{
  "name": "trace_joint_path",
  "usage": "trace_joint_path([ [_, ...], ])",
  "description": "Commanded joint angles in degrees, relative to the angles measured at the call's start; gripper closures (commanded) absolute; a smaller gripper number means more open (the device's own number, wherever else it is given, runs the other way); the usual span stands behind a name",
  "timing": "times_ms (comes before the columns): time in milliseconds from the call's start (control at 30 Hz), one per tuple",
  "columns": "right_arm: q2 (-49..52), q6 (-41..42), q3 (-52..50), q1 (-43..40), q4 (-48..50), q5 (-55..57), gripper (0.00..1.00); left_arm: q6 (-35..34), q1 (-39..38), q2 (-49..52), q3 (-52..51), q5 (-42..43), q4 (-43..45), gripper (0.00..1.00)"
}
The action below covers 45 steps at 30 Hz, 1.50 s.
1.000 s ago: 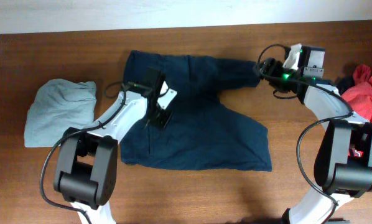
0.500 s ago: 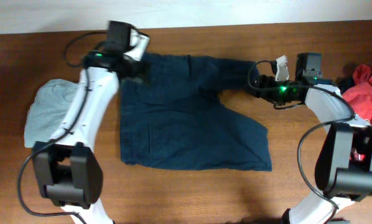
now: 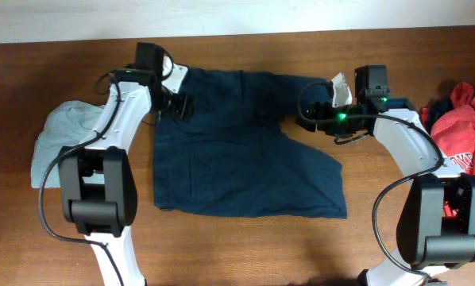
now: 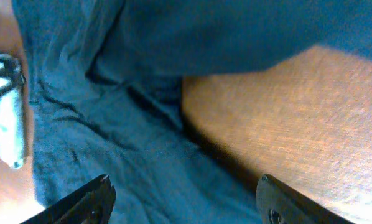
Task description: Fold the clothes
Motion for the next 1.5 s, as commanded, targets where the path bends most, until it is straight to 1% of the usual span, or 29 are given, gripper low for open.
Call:
trace_joint_path([
  [0, -0.9, 1.8, 2.5, -0.3, -1.4, 4.0, 0.22, 0.5, -1.0, 0.0, 0.3, 1.6, -2.5, 0.34],
  [100, -0.9, 1.8, 3.8, -0.1, -9.6, 4.1, 0.23, 0.5, -1.8, 0.0, 0.4, 1.6, -8.0, 0.39],
  [167, -0.9, 0.3, 3.9, 0.5, -17.9, 4.1, 0.24, 0.5, -2.6, 0.0, 0.4, 2.3, -13.0, 0.46],
  [200, -0.9, -1.0, 3.9, 0.7, -20.1, 4.1, 0.26, 0.5, -3.0, 0.0, 0.4, 2.3, -14.8, 0.49],
  [233, -0.9, -2.5, 3.9, 1.0, -22.3, 4.1, 0.27, 0.5, -3.4, 0.0, 0.4, 2.3, -16.0, 0.57],
  [300, -0.9, -4.0, 3.9, 1.9, -26.1, 4.3, 0.27, 0.5, -4.2, -0.1, 0.4, 2.3, -17.8, 0.68],
  [400, -0.9, -4.4, 3.9, 3.3, -30.2, 6.5, 0.28, 0.5, -5.0, -0.6, 0.4, 2.2, -20.0, 0.81],
  [433, -0.9, -4.4, 3.9, 3.9, -31.6, 8.3, 0.28, 0.5, -5.3, -0.8, 0.4, 2.2, -21.0, 0.83],
  [500, -0.9, -4.4, 3.8, 5.2, -33.4, 11.5, 0.29, -2.2, -5.6, -1.6, 0.4, 0.6, -22.6, 0.89],
  [533, -0.9, -4.4, 3.6, 6.4, -34.1, 12.8, 0.32, -4.4, -5.6, -2.7, 0.4, -1.5, -23.0, 0.95],
  [600, -1.0, -4.4, 3.6, 7.6, -34.3, 13.2, 0.34, -4.9, -5.6, -5.1, 0.4, -2.8, -22.6, 0.98],
  [633, -1.1, -4.4, 3.6, 8.0, -34.1, 13.3, 0.36, -4.9, -5.7, -6.9, 0.4, -3.5, -21.9, 0.98],
  [700, -2.1, -4.4, 3.6, 9.1, -32.9, 13.3, 0.37, -4.9, -6.1, -11.8, 0.4, -5.8, -20.8, 0.98],
  [733, -3.6, -4.4, 3.6, 9.7, -32.4, 13.3, 0.37, -4.9, -6.4, -15.9, 0.4, -8.6, -20.4, 0.95],
  [800, -6.4, -4.4, 3.6, 10.4, -32.1, 14.0, 0.36, -4.9, -6.8, -21.0, 0.4, -12.1, -20.8, 0.92],
  [867, -10.8, -4.4, 3.6, 11.3, -32.2, 17.0, 0.36, -4.9, -7.1, -25.4, 0.3, -14.1, -22.0, 0.89],
  [967, -18.3, -3.1, 3.6, 13.2, -32.5, 23.1, 0.35, -6.2, -7.1, -30.5, 0.1, -14.1, -24.5, 0.86],
  [1100, -26.6, 1.5, 3.6, 16.0, -32.6, 29.4, 0.26, -7.2, -7.1, -33.7, -3.4, -13.9, -25.4, 0.83],
  [1133, -28.4, 3.5, 3.4, 16.5, -32.9, 30.2, 0.21, -7.8, -7.1, -34.0, -5.4, -13.9, -25.1, 0.83],
  [1167, -29.2, 4.5, 3.3, 16.6, -33.1, 30.3, 0.19, -8.2, -7.1, -34.0, -7.0, -13.9, -24.8, 0.83],
  [1200, -29.8, 5.5, 3.0, 16.6, -33.4, 30.2, 0.13, -8.8, -7.1, -34.0, -8.8, -13.9, -24.2, 0.82],
  [1233, -30.0, 6.6, 2.4, 16.5, -33.6, 30.2, 0.10, -9.9, -7.1, -34.0, -11.6, -13.7, -22.9, 0.82],
  [1300, -29.4, 9.4, 0.2, 16.5, -33.7, 30.1, 0.06, -11.7, -7.0, -34.0, -16.4, -13.1, -19.5, 0.78],
  [1333, -28.9, 10.7, -1.0, 16.5, -33.6, 29.6, 0.06, -12.2, -7.0, -34.0, -18.3, -12.5, -17.8, 0.75],
  [1367, -28.1, 11.5, -2.4, 16.5, -33.3, 28.7, 0.07, -13.0, -7.0, -34.0, -20.4, -11.6, -15.7, 0.67],
  [1400, -27.2, 12.0, -3.8, 16.5, -32.9, 27.7, 0.07, -13.4, -6.9, -34.0, -23.1, -9.9, -12.9, 0.62],
  [1433, -26.0, 12.2, -5.1, 16.5, -32.1, 27.1, 0.11, -13.9, -6.8, -34.0, -24.9, -8.7, -11.0, 0.59],
  [1467, -24.2, 12.2, -6.6, 16.5, -31.2, 26.9, 0.18, -14.0, -6.8, -33.9, -27.5, -6.8, -8.6, 0.58],
])
